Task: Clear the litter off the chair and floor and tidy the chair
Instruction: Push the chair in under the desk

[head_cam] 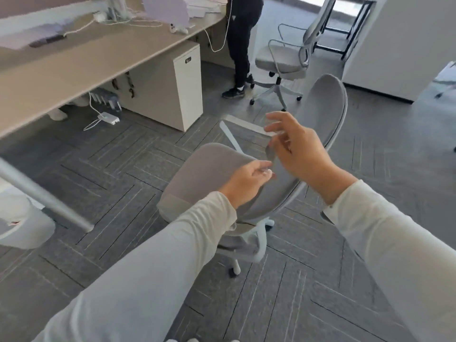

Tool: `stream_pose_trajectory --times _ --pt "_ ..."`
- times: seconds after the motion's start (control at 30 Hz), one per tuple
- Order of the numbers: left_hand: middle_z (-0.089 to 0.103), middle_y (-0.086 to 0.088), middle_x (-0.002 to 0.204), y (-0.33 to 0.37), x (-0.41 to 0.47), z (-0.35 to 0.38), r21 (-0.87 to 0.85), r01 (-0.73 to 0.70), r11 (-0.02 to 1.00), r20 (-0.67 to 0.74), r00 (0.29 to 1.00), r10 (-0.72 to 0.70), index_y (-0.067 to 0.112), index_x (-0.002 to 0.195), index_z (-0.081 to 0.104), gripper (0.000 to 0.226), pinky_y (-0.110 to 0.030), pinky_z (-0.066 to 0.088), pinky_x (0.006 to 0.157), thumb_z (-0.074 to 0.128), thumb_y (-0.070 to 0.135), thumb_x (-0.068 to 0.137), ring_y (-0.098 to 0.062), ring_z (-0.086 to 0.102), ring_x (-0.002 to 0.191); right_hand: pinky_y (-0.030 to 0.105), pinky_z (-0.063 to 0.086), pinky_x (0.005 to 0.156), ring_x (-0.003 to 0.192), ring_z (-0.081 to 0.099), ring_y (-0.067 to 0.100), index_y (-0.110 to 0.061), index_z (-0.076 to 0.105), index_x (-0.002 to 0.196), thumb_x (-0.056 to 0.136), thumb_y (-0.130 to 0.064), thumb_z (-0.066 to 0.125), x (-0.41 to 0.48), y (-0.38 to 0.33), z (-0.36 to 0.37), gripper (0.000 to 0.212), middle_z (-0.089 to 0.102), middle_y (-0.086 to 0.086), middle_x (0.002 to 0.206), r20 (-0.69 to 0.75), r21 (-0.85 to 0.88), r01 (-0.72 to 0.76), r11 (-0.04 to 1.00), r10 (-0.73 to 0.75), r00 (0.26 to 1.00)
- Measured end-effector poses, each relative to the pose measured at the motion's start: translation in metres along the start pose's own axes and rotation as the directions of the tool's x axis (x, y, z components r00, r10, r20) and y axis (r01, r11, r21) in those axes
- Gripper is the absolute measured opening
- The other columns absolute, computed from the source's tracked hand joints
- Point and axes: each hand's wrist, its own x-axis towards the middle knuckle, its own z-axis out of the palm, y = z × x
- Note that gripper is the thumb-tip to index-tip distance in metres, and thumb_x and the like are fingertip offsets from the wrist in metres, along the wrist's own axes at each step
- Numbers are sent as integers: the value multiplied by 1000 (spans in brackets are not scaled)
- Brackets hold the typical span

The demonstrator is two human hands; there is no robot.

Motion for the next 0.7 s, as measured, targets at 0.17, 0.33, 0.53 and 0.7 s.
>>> stream_pose_trajectory --times 0.17,0.33,0.53,0.7 --pt "53 -4 131 39 31 43 142 -106 984 58 993 99 17 133 45 46 -27 41 101 54 30 91 -14 51 118 38 51 77 87 62 22 -21 43 123 88 -11 45 39 48 -62 36 65 2 106 49 -137 86 987 -79 996" --pt "59 -1 120 75 84 88 405 -58 912 -127 985 119 17 125 50 50 -28 45 93 66 33 81 -14 56 103 38 48 84 89 60 27 -18 59 108 88 -17 49 79 144 -97 22 65 9 96 180 -131 93 987 -69 981" --pt "63 -14 109 96 133 151 694 443 568 -610 780 139 9 110 53 28 -35 40 71 56 17 83 -35 60 100 41 38 93 94 57 28 -11 65 95 91 -17 44 86 195 -111 23 68 7 91 360 -75 495 866 -439 823" --pt "63 -7 98 84 135 156 701 534 472 -696 657 290 15 98 51 34 -30 31 56 62 41 80 -30 63 84 29 21 97 103 51 22 -20 63 100 89 -31 49 101 207 -115 22 67 -1 97 372 27 601 799 -566 735"
